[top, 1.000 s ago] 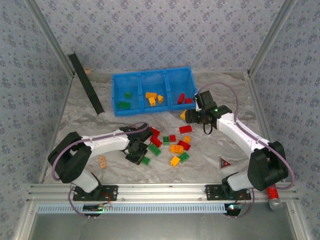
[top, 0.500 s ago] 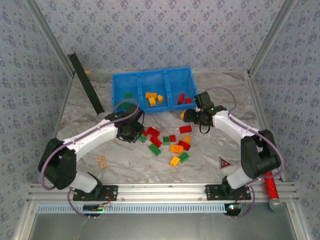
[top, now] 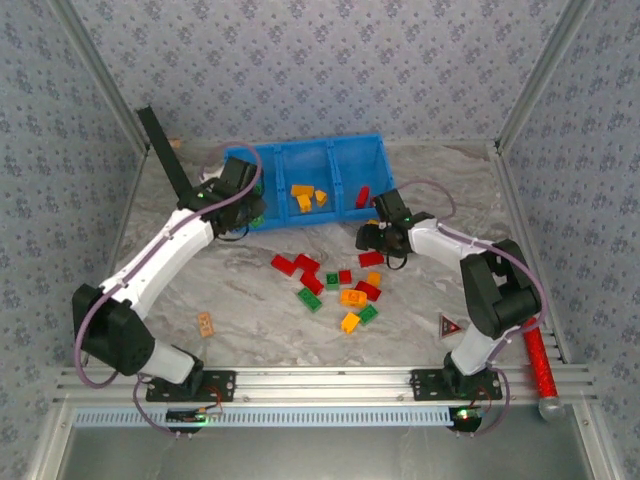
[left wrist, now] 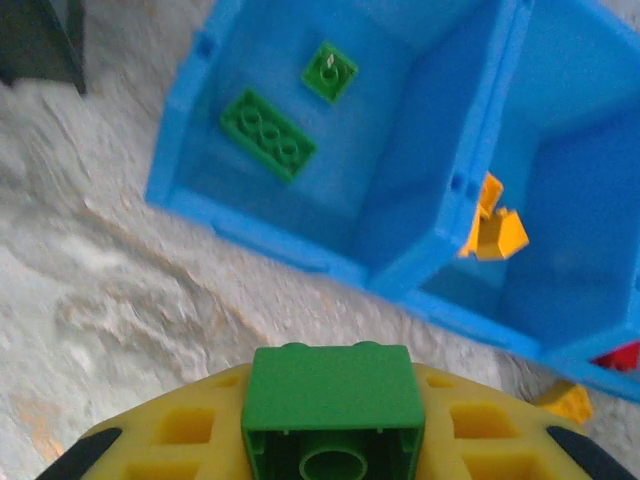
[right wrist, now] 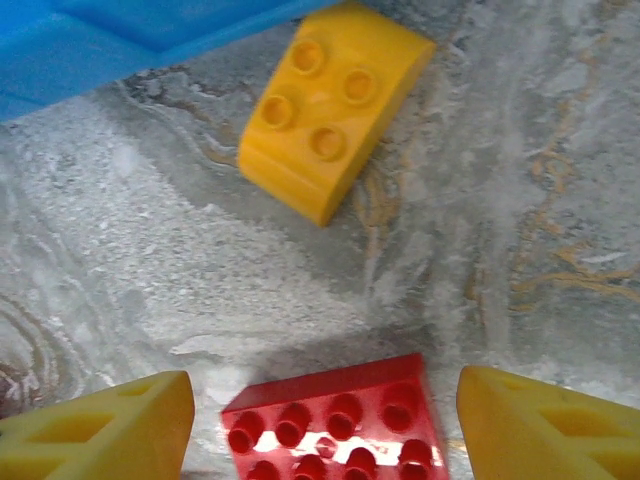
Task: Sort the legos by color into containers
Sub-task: Place the lego in the container.
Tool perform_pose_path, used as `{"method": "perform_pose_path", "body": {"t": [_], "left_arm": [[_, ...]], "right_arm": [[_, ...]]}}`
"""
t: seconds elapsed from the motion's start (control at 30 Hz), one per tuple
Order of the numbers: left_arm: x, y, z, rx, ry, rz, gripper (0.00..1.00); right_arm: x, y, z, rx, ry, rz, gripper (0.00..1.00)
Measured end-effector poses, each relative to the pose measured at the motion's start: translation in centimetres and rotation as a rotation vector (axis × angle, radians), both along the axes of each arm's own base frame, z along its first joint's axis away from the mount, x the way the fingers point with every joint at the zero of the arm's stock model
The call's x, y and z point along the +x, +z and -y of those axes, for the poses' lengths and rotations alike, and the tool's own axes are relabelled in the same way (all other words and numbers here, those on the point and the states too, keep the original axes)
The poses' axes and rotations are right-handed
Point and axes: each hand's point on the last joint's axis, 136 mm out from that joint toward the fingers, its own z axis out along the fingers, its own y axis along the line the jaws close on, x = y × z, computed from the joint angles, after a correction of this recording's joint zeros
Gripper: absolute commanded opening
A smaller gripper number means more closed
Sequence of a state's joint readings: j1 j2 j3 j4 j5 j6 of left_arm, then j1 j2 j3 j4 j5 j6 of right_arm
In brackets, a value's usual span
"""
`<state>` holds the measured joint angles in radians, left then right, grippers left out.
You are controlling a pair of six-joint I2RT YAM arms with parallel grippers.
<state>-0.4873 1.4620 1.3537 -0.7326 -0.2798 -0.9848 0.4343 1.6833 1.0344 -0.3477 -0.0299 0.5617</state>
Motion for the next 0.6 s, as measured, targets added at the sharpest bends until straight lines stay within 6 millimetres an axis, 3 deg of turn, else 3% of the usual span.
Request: {"method": "perform_pose_path", "body": {"t": [0.23, 0.43, 0.6], "left_arm": [[3.7, -1.3, -1.4, 0.12, -0.031, -0.029, 0.15], [7.9, -2.7, -1.0, 0.203, -0.091, -0.076, 0.15], [9.8, -4.8, -1.1, 0.252, -0.12, -0.132, 0.15]], "right_arm": [[0.0, -0.3, -0.8, -0.036, 0.028, -0.008, 0.82], [-0.6, -1.1, -1.3, -0.11, 0.085, -0.036, 0.87], [-1.1, -2.0, -1.6, -0.153, 0.125, -0.063, 0.88]]}}
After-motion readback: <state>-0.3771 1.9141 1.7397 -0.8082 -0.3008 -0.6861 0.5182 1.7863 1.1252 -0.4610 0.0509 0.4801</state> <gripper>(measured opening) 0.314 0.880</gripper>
